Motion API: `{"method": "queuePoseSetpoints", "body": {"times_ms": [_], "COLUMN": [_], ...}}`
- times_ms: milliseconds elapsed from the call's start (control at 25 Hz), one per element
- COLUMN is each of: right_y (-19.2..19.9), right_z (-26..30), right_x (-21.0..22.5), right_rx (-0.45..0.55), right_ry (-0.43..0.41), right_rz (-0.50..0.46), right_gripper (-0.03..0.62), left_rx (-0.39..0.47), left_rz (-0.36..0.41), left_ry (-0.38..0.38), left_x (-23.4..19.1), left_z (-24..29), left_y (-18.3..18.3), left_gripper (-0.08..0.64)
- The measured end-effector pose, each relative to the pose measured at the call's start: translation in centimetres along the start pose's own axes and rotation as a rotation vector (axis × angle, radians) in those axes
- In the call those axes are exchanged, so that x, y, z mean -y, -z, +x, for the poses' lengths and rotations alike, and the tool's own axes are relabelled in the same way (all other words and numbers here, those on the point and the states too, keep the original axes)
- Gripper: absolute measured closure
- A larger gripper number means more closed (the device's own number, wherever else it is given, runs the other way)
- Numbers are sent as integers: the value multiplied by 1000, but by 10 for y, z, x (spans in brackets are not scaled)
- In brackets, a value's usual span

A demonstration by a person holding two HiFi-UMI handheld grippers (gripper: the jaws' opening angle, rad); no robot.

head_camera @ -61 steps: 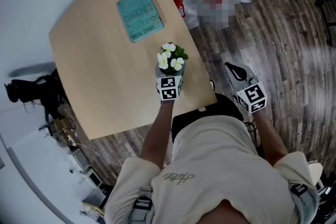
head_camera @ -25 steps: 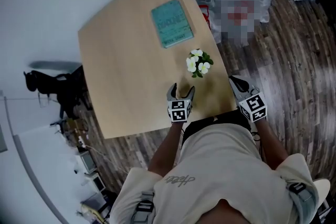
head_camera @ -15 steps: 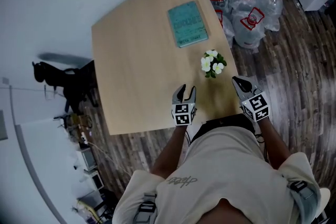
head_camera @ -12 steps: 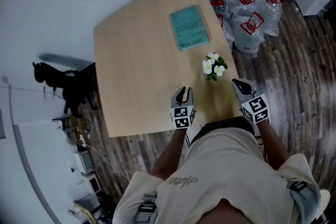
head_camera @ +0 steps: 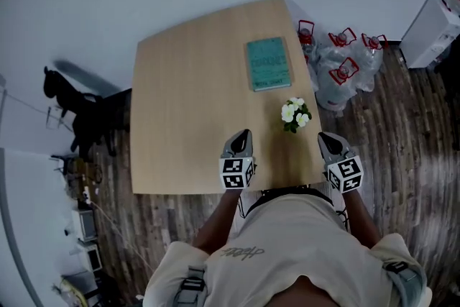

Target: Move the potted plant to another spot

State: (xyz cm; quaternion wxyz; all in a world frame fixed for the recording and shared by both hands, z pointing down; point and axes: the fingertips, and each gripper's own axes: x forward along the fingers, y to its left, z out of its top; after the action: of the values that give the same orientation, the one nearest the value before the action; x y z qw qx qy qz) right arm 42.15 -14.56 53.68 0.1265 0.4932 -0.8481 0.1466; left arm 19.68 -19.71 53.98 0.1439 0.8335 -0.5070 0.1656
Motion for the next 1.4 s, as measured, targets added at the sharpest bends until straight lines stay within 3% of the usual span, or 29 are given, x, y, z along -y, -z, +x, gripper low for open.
{"method": "queuePoseSetpoints", "body": {"times_ms": [640, 880, 1200, 1400], "right_y": [-131, -161, -192, -195], "right_z": [-14, -17, -27, -36], "right_x": [-27, -40, -65, -70], "right_rx": [221, 271, 342, 367], "right_ry": [-13, -24, -50, -56], "right_rz": [-154, -226, -312, -276], "right_gripper": [590, 591, 591, 591], "left_rx": [179, 244, 276, 262], "left_rz": [29, 82, 87, 85], "left_ry": [25, 5, 13, 32], "left_x": [-16, -21, -16, -6], "left_z": [-54, -78, -92, -98], "left_y": [-99, -134, -149, -142], "left_gripper": [544, 544, 546, 548]}}
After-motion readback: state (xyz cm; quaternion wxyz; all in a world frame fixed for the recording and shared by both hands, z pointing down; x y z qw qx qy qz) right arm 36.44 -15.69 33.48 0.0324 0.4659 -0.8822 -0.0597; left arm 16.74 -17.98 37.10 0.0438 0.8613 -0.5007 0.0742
